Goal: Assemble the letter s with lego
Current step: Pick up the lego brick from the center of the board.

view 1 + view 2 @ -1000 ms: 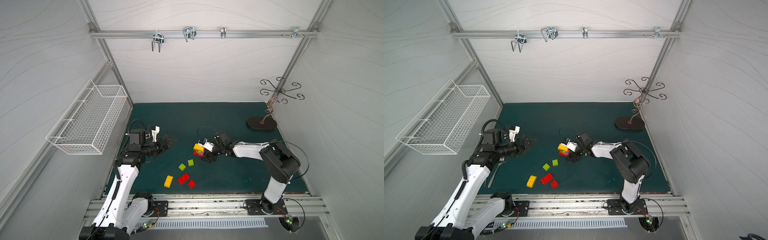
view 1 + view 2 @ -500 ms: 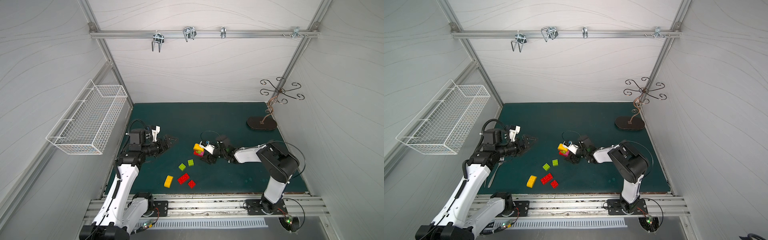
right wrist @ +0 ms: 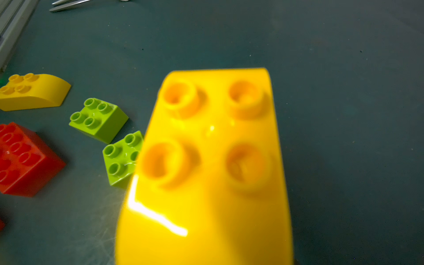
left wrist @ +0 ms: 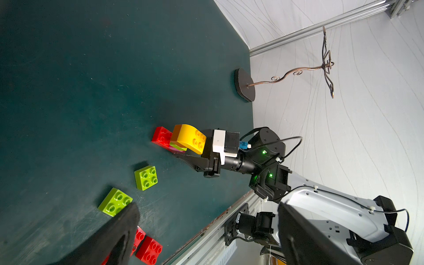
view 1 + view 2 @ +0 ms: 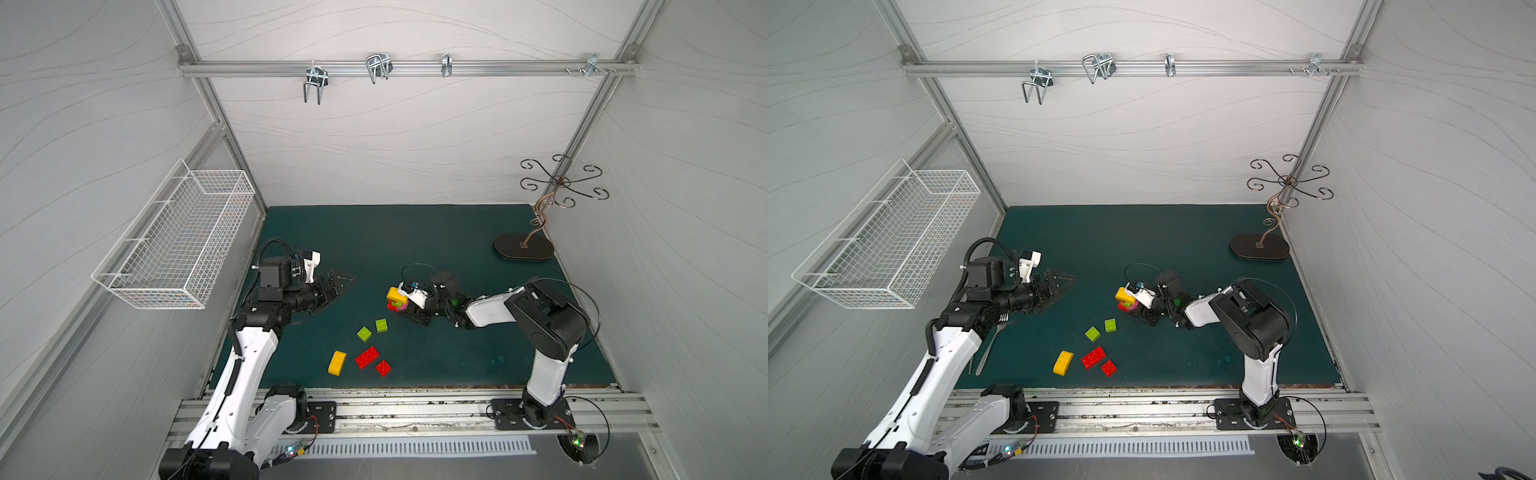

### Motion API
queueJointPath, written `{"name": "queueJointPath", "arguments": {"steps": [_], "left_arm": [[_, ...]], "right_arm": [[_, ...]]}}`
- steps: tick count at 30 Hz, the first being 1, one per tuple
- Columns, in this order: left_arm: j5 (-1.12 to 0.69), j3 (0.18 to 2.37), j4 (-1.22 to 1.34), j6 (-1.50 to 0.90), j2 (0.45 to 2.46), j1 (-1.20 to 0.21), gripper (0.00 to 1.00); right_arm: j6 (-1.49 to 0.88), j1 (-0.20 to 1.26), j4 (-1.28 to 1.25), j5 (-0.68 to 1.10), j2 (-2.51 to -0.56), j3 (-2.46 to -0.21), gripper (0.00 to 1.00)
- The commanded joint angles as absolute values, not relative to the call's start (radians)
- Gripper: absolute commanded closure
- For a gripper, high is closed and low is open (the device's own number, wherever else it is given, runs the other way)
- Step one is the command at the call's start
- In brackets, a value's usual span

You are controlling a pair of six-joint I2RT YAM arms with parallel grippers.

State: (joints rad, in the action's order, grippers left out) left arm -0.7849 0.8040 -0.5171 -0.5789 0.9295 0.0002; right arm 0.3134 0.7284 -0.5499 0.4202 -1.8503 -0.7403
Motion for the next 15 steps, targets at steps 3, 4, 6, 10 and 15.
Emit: {"name": "queueJointPath", "arguments": {"steps": [3,4,6,10,15], "left_arm": [[-0.802,0.843,-0.485,-0.563,0.933,0.006,0.04],[-0.802,0.842,-0.485,-0.562,0.934,0.006,0.04],[-0.802,0.844,-0.486,-0.563,0.934,0.006,0.04],[-0.801,0.849,-0.485,-0.567,0.936,0.006,0.04],[-0.799,0.859,-0.479,-0.581,0.936,0.006,0.04]], "right_arm": [[0.292,0.699,-0.483,0.492,-1.819,-0.766,0.65],[0.290,0.690,-0.432,0.517,-1.807,-0.790,0.68],[0.290,0.670,-0.321,0.569,-1.788,-0.848,0.70],[0.294,0.617,-0.043,0.737,-1.797,-1.028,0.71],[0.272,0.566,0.229,0.866,-1.915,-1.277,0.72]]}}
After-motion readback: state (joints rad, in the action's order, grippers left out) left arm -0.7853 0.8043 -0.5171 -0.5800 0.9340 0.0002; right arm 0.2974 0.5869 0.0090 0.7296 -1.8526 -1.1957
